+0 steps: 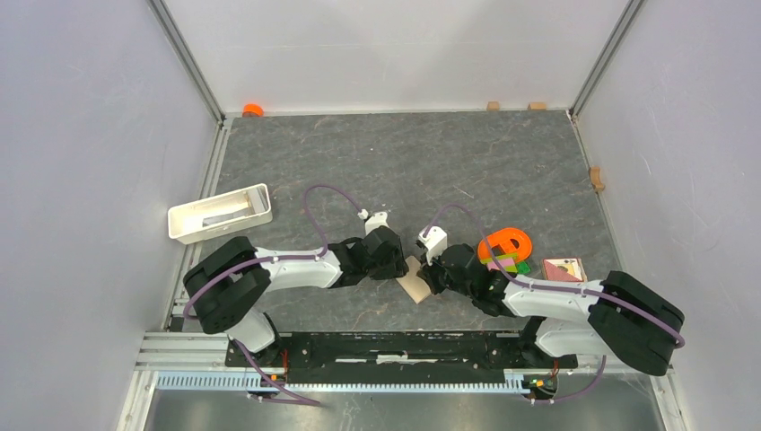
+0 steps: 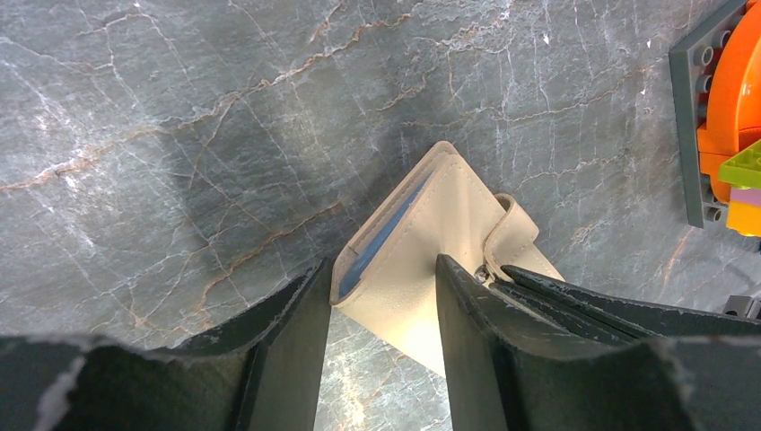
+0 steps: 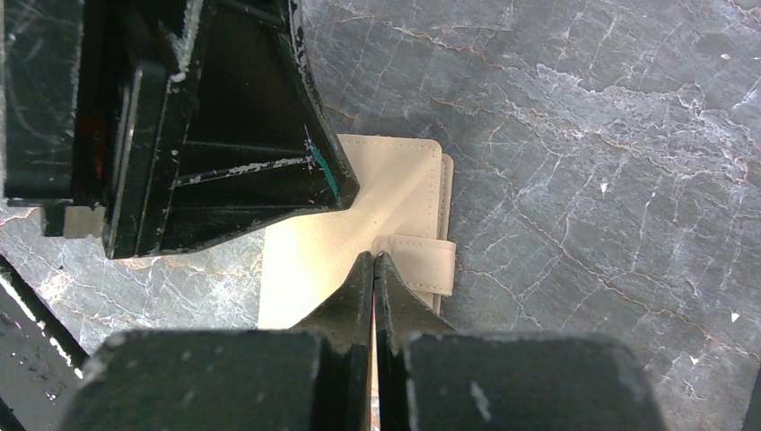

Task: Put the credit cards into the card holder
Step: Close the card holder at the center of the board.

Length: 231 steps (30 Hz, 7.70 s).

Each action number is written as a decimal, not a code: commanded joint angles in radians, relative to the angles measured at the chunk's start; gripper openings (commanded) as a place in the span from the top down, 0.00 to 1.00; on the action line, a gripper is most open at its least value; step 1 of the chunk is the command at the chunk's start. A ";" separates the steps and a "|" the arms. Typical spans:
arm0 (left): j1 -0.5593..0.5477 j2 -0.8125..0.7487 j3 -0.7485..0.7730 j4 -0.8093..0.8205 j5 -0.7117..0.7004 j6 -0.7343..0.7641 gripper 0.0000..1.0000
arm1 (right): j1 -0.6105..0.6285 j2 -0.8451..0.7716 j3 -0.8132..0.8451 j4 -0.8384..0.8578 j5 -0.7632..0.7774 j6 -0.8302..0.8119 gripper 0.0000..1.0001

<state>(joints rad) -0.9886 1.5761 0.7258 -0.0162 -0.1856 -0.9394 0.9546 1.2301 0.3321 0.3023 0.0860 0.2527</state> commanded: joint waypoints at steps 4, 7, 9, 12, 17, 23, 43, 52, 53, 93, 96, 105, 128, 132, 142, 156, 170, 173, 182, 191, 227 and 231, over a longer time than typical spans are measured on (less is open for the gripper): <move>-0.009 0.063 -0.009 -0.108 -0.003 0.033 0.47 | 0.013 0.015 0.013 -0.054 -0.043 -0.020 1.00; -0.010 0.068 -0.006 -0.110 -0.006 0.031 0.47 | 0.020 0.011 0.010 -0.069 -0.036 -0.018 1.00; -0.010 0.071 -0.003 -0.111 -0.006 0.031 0.47 | 0.027 0.005 0.008 -0.079 -0.029 -0.017 1.00; -0.009 0.073 0.001 -0.114 -0.007 0.034 0.47 | 0.036 -0.001 0.009 -0.092 -0.024 -0.022 1.00; -0.009 0.071 0.003 -0.116 -0.005 0.036 0.47 | 0.045 0.008 0.017 -0.098 -0.015 -0.037 1.00; -0.010 0.073 0.006 -0.116 -0.004 0.042 0.47 | 0.060 0.030 0.046 -0.118 -0.012 -0.056 1.00; -0.010 0.082 0.024 -0.115 0.007 0.067 0.47 | 0.115 0.034 0.074 -0.179 0.031 -0.094 1.00; -0.010 0.064 -0.024 0.004 0.047 0.126 0.48 | 0.115 0.079 0.123 -0.175 0.052 -0.122 1.00; -0.010 0.061 -0.031 0.011 0.054 0.137 0.49 | 0.115 0.084 0.128 -0.178 0.049 -0.123 1.00; -0.005 -0.011 -0.134 0.165 0.038 0.207 0.51 | -0.325 0.341 -0.026 -0.260 -0.316 0.212 1.00; -0.005 -0.032 -0.150 0.179 0.031 0.225 0.51 | -0.373 0.354 -0.041 -0.244 -0.340 0.225 1.00; 0.003 -0.105 -0.102 0.145 0.031 0.325 0.47 | -0.405 0.343 0.032 -0.299 -0.354 0.229 1.00; -0.005 -0.090 -0.178 0.302 0.117 -0.011 0.38 | -0.405 -0.039 0.252 -0.561 -0.473 0.104 0.77; -0.007 -0.066 -0.180 0.335 0.106 -0.023 0.37 | -0.388 -0.047 0.265 -0.581 -0.395 0.076 0.67; -0.007 -0.025 -0.181 0.346 0.087 -0.050 0.39 | -0.173 0.019 0.384 -0.645 0.026 0.067 0.57; -0.007 0.007 -0.183 0.346 0.082 -0.053 0.45 | 0.018 0.234 0.580 -0.855 0.323 0.136 0.53; -0.007 0.020 -0.180 0.350 0.090 -0.052 0.45 | 0.074 0.286 0.611 -0.920 0.357 0.192 0.67; -0.006 0.018 -0.182 0.349 0.088 -0.052 0.46 | 0.073 0.289 0.618 -0.918 0.354 0.192 0.77; -0.007 0.024 -0.181 0.349 0.093 -0.053 0.46 | 0.073 0.271 0.620 -0.923 0.356 0.193 0.94; -0.007 0.042 -0.171 0.351 0.114 -0.050 0.46 | 0.066 0.234 0.584 -0.841 0.249 0.114 1.00; -0.007 0.090 -0.155 0.330 0.104 -0.026 0.52 | -0.209 0.169 0.468 -0.715 -0.282 -0.085 1.00; -0.007 0.093 -0.151 0.326 0.104 -0.023 0.52 | -0.210 0.165 0.479 -0.733 -0.280 -0.089 1.00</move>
<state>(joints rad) -0.9905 1.6268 0.5774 0.4194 -0.0711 -0.9760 0.7494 1.4204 0.7647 -0.4042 -0.1749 0.1848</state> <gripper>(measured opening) 0.476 0.004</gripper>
